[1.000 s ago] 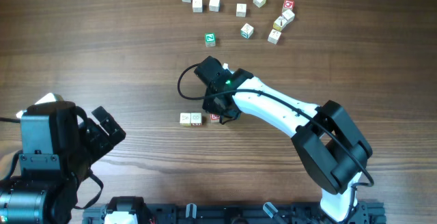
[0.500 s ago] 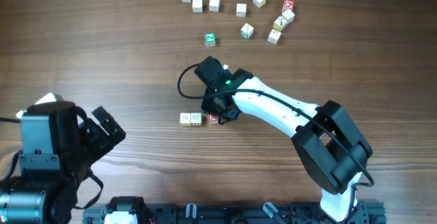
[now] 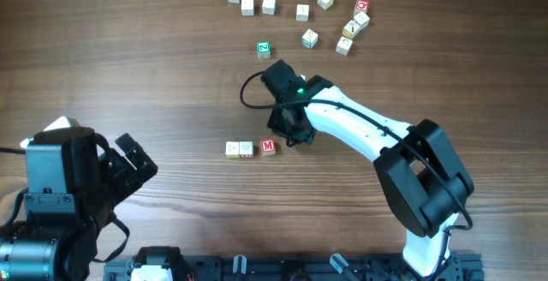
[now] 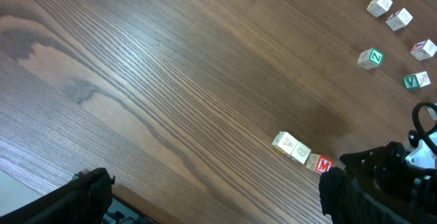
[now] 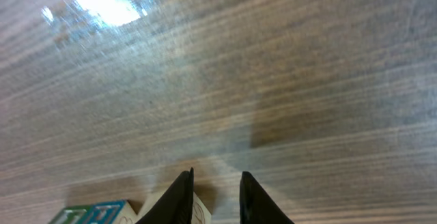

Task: Form a horizontal line
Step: 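Reposition the right gripper over the right side of the M block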

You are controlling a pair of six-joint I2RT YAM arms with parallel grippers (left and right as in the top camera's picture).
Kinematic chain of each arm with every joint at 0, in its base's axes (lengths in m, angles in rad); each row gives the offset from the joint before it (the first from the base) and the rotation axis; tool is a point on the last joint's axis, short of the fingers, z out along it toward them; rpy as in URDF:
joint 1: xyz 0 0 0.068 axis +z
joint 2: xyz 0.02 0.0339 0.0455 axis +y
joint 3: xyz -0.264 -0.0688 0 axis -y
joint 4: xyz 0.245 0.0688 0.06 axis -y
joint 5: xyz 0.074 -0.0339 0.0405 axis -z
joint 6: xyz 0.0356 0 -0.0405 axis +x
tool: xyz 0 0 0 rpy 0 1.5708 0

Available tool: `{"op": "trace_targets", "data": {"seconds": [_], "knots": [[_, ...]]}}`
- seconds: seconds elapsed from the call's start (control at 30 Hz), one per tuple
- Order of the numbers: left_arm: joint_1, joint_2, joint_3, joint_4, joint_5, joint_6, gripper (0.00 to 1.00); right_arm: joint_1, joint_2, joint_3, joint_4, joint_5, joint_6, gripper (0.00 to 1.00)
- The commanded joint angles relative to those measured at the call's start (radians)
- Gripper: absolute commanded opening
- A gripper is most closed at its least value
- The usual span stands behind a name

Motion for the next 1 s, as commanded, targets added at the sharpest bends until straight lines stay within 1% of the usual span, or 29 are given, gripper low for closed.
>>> {"op": "trace_targets", "data": {"seconds": [0.0, 0.03, 0.37, 0.47, 0.57, 0.7, 0.97], "knots": [[0.006, -0.002, 0.003, 0.001, 0.009, 0.001, 1.0, 0.003, 0.006, -0.003, -0.026, -0.017, 0.003, 0.07], [0.006, -0.002, 0.003, 0.001, 0.009, 0.001, 1.0, 0.003, 0.006, -0.003, -0.027, -0.015, 0.005, 0.05], [0.006, -0.002, 0.003, 0.001, 0.009, 0.001, 1.0, 0.029, 0.006, -0.003, -0.024, -0.056, 0.068, 0.05], [0.006, -0.002, 0.003, 0.001, 0.009, 0.001, 1.0, 0.041, 0.006, -0.004, -0.038, -0.056, 0.126, 0.05], [0.006, -0.002, 0.003, 0.001, 0.009, 0.001, 1.0, 0.041, 0.006, -0.004, -0.043, -0.056, 0.147, 0.05], [0.006, -0.002, 0.003, 0.002, 0.009, 0.001, 1.0, 0.041, 0.006, -0.004, -0.072, -0.068, 0.24, 0.05], [0.006, -0.002, 0.003, 0.001, 0.009, 0.001, 1.0, 0.041, 0.006, -0.004, -0.064, -0.099, 0.244, 0.05]]}}
